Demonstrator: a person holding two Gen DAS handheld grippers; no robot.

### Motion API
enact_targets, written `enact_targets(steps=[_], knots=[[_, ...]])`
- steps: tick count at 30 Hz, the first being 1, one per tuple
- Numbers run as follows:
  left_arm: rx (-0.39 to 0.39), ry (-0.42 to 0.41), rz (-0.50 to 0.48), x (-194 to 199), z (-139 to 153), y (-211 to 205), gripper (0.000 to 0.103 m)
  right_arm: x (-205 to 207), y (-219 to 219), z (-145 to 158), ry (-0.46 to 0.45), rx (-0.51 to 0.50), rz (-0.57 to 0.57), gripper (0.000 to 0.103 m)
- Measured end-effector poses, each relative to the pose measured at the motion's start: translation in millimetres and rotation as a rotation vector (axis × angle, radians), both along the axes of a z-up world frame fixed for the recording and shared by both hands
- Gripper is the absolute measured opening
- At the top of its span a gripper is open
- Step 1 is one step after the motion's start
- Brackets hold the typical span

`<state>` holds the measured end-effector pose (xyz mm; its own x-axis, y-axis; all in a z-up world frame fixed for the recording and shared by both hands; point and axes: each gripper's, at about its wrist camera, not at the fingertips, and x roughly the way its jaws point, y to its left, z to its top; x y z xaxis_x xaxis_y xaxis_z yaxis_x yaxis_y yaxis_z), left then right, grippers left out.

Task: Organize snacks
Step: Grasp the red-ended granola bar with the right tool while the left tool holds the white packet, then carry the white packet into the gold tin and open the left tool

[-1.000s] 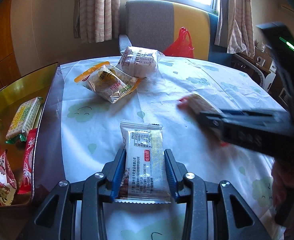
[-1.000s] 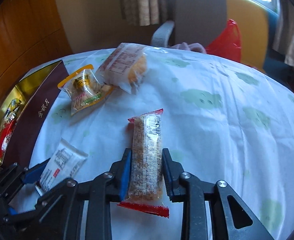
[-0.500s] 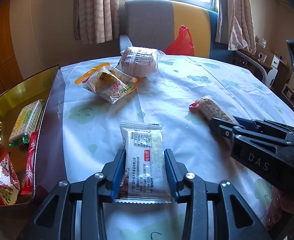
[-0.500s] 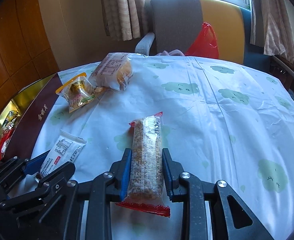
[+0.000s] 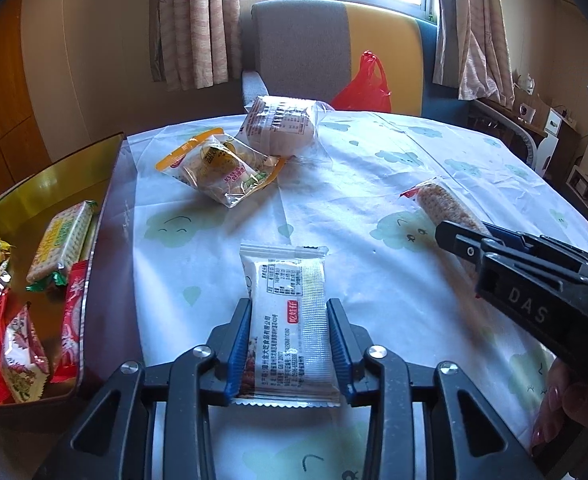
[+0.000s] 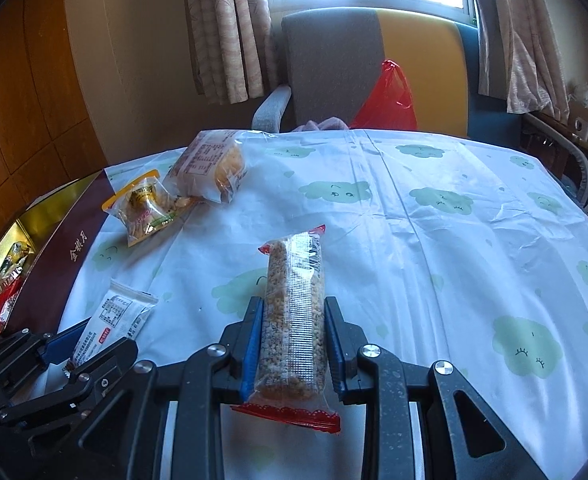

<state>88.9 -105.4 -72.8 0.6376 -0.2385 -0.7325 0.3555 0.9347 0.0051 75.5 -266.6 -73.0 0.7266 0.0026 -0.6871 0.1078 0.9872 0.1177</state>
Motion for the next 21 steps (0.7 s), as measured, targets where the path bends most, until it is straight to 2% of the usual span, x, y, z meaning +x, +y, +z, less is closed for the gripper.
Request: enact_targets(steps=[7,21], knots=[[0.001,-0.052,-0.038,-14,14,-5,0.035,3,-3,-2,0.014,0.006,-0.01,0.029],[-0.051,-0.069,0.001,-17,38,13,0.035,2,0,-1,0.001,-0.008,-0.011,0.029]])
